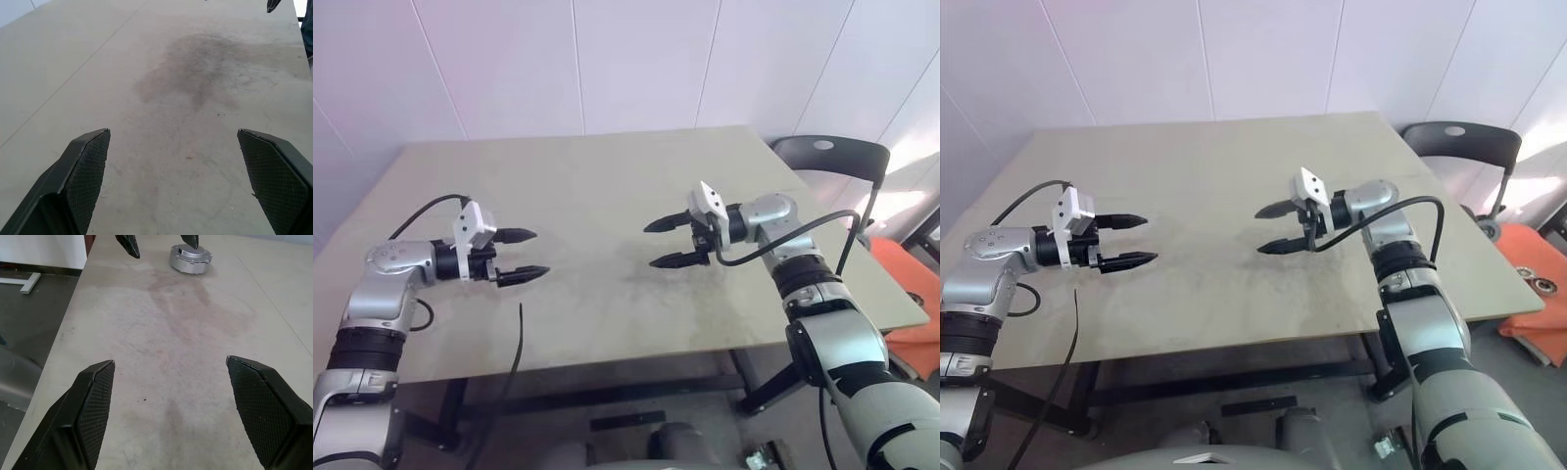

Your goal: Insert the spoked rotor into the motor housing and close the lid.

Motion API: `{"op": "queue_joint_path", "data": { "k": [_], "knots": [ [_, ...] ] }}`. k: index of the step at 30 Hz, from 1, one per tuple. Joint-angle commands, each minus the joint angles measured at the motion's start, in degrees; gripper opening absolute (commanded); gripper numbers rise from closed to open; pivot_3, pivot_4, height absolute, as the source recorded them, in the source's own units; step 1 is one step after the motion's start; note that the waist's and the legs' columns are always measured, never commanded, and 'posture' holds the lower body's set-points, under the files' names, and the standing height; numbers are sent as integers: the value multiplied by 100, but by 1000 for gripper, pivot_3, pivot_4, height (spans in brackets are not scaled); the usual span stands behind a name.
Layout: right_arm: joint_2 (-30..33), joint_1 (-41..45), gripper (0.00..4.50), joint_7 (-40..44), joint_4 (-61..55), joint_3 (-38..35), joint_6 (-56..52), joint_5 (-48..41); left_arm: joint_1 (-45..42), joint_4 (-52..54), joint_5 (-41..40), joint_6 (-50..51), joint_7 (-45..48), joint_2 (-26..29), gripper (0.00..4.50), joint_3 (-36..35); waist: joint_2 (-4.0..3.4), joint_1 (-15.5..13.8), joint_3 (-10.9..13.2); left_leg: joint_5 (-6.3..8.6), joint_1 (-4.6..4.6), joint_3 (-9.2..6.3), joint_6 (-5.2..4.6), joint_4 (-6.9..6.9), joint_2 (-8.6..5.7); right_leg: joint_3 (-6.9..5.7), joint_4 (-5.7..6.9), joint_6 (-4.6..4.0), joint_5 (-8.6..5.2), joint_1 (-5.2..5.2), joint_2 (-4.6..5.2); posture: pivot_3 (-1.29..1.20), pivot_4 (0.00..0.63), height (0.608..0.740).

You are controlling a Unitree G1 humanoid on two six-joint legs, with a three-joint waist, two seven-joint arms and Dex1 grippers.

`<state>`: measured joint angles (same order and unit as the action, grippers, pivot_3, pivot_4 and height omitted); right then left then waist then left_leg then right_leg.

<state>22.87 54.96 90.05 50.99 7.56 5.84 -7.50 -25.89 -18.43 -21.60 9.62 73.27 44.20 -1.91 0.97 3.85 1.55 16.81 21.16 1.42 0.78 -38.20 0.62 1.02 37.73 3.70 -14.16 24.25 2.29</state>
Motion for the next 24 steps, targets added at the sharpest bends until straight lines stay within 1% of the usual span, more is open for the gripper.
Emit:
{"op": "queue_joint_path", "data": {
  "k": [1, 24],
  "knots": [
    [72, 251, 3814, 0, -96, -76, 50, -27, -196, -1, 20, -104, 14, -34, 4439, -91, 0, 0, 0, 0, 0, 0, 0, 0, 0, 0, 0, 0, 0, 0, 0, 0, 0, 740],
    [1, 326, 3814, -31, -20, -64, 147, 7, -142, 161, 33, -41, -163, 10, 4439, -181, 0, 0, 0, 0, 0, 0, 0, 0, 0, 0, 0, 0, 0, 0, 1, 0, 0, 740]
  ]
}}
